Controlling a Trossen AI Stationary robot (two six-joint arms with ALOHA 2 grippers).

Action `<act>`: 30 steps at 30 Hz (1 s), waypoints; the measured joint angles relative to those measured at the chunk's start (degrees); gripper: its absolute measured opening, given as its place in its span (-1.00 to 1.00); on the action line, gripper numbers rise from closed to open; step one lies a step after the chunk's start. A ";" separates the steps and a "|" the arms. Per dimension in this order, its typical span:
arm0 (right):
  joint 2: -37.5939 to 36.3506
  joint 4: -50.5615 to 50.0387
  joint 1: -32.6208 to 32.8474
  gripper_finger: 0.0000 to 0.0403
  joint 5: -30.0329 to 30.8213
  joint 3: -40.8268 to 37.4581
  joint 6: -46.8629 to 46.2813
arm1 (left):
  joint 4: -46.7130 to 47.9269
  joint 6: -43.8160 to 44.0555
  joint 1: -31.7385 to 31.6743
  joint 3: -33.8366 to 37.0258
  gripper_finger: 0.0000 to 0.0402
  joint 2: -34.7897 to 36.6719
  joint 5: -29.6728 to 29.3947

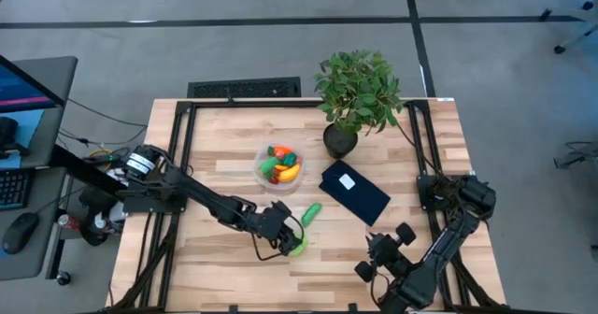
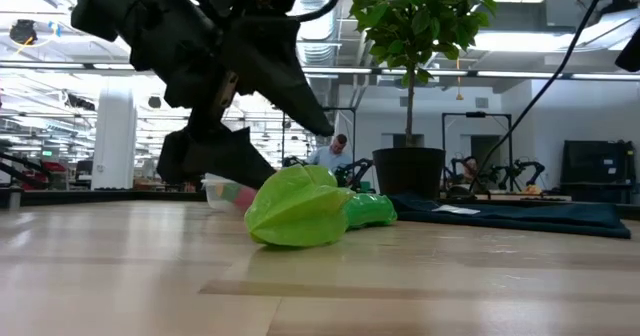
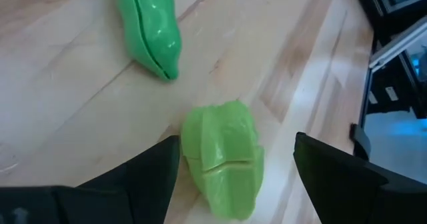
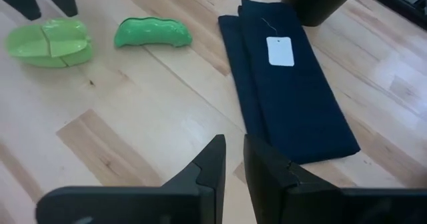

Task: Pick and placing Produce into tupperware
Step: Put the green star fruit into the transparent bin

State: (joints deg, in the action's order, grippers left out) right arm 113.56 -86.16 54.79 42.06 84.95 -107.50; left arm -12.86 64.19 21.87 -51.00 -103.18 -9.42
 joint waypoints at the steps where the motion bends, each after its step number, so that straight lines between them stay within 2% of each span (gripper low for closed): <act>1: 0.00 0.15 0.18 -0.77 -0.01 0.00 0.00 | -0.13 -0.01 0.00 0.00 0.41 -0.02 0.01; 13: 0.00 -0.18 0.58 -0.77 0.11 0.00 0.07 | 1.79 -0.66 0.00 -0.02 0.41 -0.02 0.10; 30: 0.00 -0.27 0.58 -0.77 1.55 0.00 0.13 | 1.76 -2.14 0.25 -0.02 0.41 -0.02 3.12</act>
State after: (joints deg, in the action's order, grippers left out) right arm 113.56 -86.43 55.37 43.61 84.95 -107.37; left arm -11.11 62.05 22.12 -51.03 -103.20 -6.29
